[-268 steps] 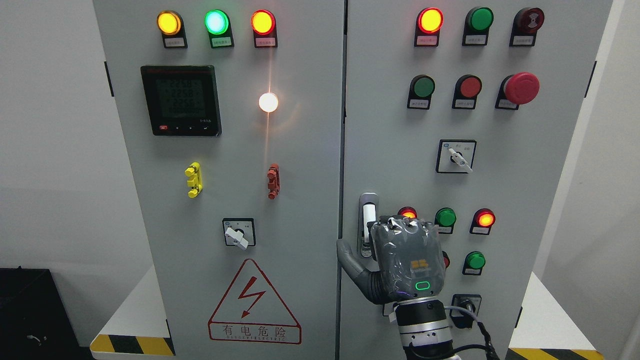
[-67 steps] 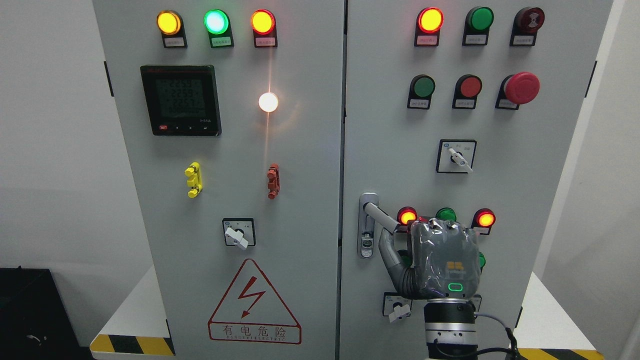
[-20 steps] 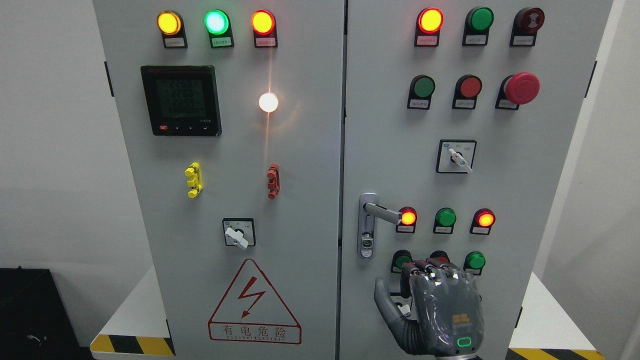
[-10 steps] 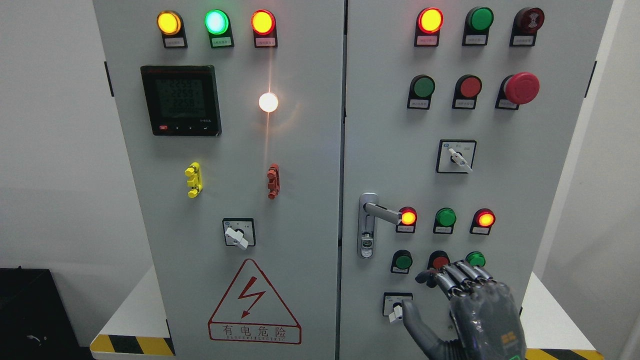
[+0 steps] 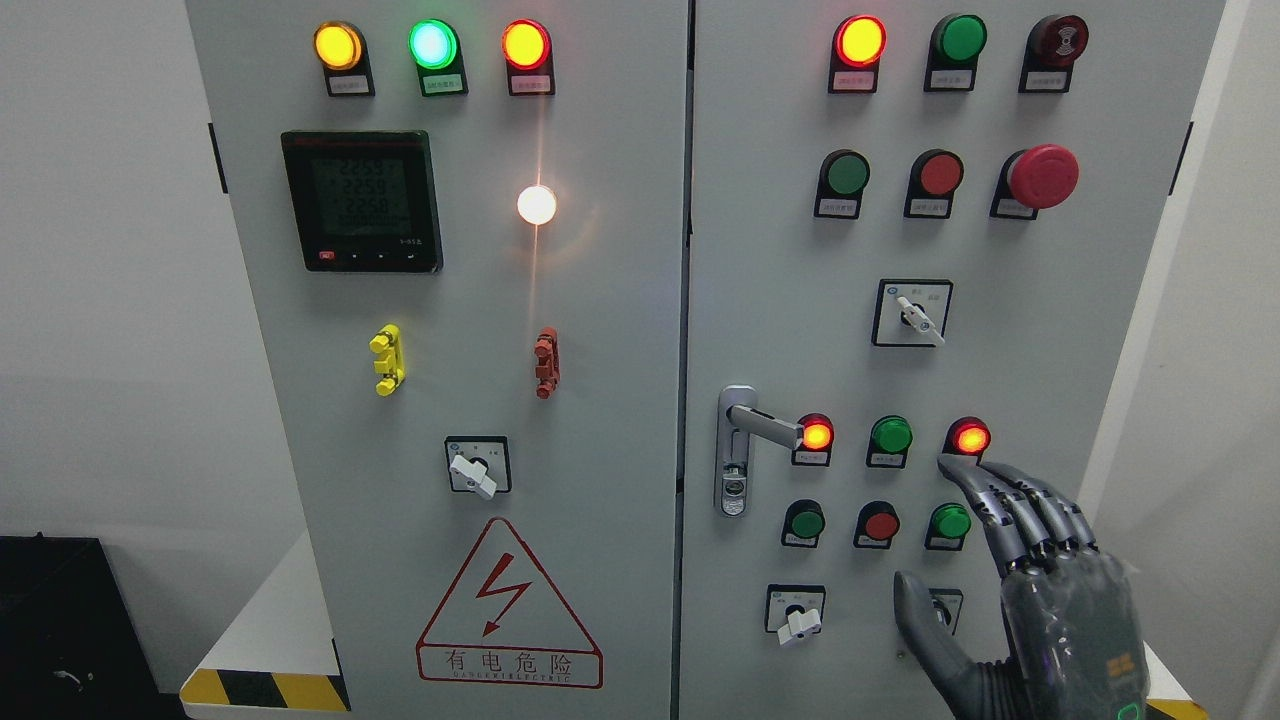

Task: Release door handle
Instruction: 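Withdraw the right hand away from the handle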

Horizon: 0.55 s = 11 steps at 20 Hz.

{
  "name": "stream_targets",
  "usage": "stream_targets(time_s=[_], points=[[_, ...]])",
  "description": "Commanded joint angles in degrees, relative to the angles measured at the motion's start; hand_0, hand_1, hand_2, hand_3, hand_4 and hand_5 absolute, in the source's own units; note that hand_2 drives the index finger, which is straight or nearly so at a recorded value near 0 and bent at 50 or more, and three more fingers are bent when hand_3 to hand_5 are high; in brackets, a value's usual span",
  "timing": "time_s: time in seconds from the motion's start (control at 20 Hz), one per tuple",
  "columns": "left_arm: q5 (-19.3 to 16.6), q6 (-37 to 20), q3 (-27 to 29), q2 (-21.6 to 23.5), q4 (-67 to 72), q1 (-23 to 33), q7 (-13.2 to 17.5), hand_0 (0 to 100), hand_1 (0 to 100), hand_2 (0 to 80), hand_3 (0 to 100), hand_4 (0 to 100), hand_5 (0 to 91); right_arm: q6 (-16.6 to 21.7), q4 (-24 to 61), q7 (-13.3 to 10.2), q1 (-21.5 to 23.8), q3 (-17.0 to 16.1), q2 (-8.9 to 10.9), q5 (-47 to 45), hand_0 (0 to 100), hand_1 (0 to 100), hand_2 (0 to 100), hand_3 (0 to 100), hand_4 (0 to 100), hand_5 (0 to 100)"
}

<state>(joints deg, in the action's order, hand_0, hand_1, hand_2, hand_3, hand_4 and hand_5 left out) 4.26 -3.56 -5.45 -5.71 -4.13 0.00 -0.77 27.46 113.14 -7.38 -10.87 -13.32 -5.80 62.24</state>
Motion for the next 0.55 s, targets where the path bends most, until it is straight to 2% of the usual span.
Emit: stream_targets(time_s=[0.0,0.5], points=[[0.0,0.0,0.0,0.0,0.0,1.0,0.0,12,56,0.0,0,0,0.0,0.0,0.9,0.8,-0.3,-3.6,0.26,-0.8,55,16,2,11,12,0],[0.0,0.0,0.0,0.0,0.0,1.0,0.0,12,56,0.0,0,0,0.0,0.0,1.9,0.3,0.1,-2.8,0.0,-0.8,54,16,4,12,13,0]])
